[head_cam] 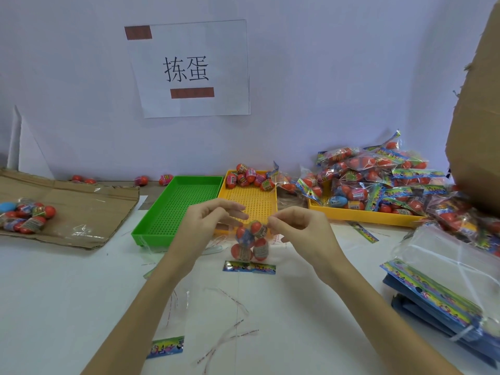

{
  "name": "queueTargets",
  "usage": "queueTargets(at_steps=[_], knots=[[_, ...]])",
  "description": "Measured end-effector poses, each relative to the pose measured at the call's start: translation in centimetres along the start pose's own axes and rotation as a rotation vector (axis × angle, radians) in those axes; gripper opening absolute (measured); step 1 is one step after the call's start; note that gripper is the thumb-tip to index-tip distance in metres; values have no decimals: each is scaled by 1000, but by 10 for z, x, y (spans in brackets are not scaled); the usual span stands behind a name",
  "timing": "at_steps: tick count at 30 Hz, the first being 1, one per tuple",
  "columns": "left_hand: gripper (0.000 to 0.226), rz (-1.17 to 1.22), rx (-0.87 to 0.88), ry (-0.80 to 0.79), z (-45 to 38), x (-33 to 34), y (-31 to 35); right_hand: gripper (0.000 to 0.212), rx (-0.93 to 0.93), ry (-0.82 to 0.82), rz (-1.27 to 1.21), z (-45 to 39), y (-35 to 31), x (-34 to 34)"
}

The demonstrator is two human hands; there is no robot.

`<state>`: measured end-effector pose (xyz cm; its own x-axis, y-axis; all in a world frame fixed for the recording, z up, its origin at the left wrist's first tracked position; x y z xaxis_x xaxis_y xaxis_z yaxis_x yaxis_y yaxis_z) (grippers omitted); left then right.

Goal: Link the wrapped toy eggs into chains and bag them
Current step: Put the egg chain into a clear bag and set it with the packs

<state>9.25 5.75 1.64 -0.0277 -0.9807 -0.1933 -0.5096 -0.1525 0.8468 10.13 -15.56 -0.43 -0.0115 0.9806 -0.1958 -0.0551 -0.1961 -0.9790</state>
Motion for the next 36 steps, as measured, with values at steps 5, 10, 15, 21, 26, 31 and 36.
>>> queueTargets(at_steps=[5, 10, 15, 21, 26, 31, 36], knots=[[14, -11, -25, -34, 2, -1, -4, 2, -29, -13, 10, -1, -3, -2], [8, 16, -41, 33, 2, -5, -11, 5, -113, 42, 59, -1, -4, -4], [25, 261, -201, 124, 3, -7, -21, 6, -119, 18, 70, -6, -6, -11], [24, 250, -217, 67, 4, -6, -24, 13, -129, -57, 94, -6, -5, -16], [18, 227, -193, 77, 3, -7, -25, 12, -79, -74, 54, -9, -4, -22], [27, 263, -169, 109, 3, -7, -24, 13, -66, -82, 6, -8, -5, -25], [25, 250, -100, 60, 3, -9, -23, 17, -90, -116, -34, -6, -7, -27]])
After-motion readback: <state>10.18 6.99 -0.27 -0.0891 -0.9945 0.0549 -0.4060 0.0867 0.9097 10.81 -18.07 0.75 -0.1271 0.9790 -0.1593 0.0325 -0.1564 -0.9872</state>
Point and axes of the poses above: each hand's wrist, its own z-axis away from the middle knuckle, its own x-axis out of the palm, y = z × x, the point moved 4 cm from there along -z, towards the middle knuckle, and after that the axes turned 15 degrees about x, right-handed, at the moved point
